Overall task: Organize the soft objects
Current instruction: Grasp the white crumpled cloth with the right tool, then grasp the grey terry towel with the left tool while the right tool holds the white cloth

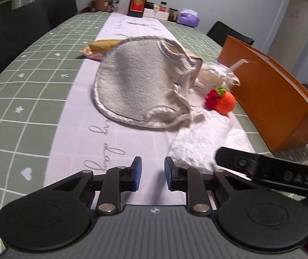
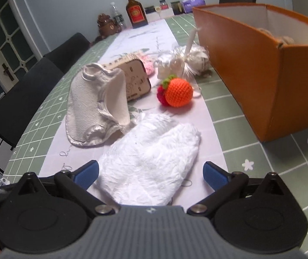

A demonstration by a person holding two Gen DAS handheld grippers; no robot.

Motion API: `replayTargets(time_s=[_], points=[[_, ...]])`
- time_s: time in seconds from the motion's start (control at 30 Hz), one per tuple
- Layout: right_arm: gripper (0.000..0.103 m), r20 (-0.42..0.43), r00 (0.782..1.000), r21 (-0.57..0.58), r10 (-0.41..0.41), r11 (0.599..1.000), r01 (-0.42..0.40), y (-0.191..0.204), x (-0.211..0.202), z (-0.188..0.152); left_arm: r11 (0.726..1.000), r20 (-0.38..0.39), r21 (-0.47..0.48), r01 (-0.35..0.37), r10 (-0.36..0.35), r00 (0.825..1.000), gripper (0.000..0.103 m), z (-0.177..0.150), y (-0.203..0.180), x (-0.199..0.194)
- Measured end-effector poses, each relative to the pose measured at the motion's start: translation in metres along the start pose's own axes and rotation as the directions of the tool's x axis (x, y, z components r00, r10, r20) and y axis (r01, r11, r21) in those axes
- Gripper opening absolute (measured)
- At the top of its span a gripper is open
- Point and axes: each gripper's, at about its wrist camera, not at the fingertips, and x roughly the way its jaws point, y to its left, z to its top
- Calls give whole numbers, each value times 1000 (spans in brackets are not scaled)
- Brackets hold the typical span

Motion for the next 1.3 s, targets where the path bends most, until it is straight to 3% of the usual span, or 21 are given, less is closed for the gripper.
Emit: replayTargets(time_s=[0.13, 0.3, 0.6, 0.93, 1.1, 1.23, 1.3], points=[[98, -20, 1000, -6, 7, 1000, -7, 5, 8, 1, 998, -19, 30, 62, -61, 998, 19, -1, -6, 0], [93, -36, 999, -46, 16, 999, -18, 13, 14, 2, 988, -56, 87, 128, -124, 991, 11, -5, -19, 1], [72, -47, 999, -162, -1, 987, -6, 20, 16, 3, 963, -94, 131, 234, -223, 970, 5, -13, -35, 3], [30, -40, 998, -216, 44, 975, -52, 17, 13, 1, 969, -95, 138, 203, -191, 977, 7, -12, -35, -1], [23, -25, 998, -246, 63, 967, -67, 16, 7, 2, 979, -70, 131, 158, -150, 986, 19, -7, -28, -9], [23, 34, 998, -248, 58, 968, -48, 9, -7, 8, 985, -29, 130, 116, -114, 993, 26, 1, -25, -15], [23, 63, 996, -254, 54, 966, -37, 5, -14, 12, 987, -7, 129, 98, -97, 995, 34, 6, -25, -15]])
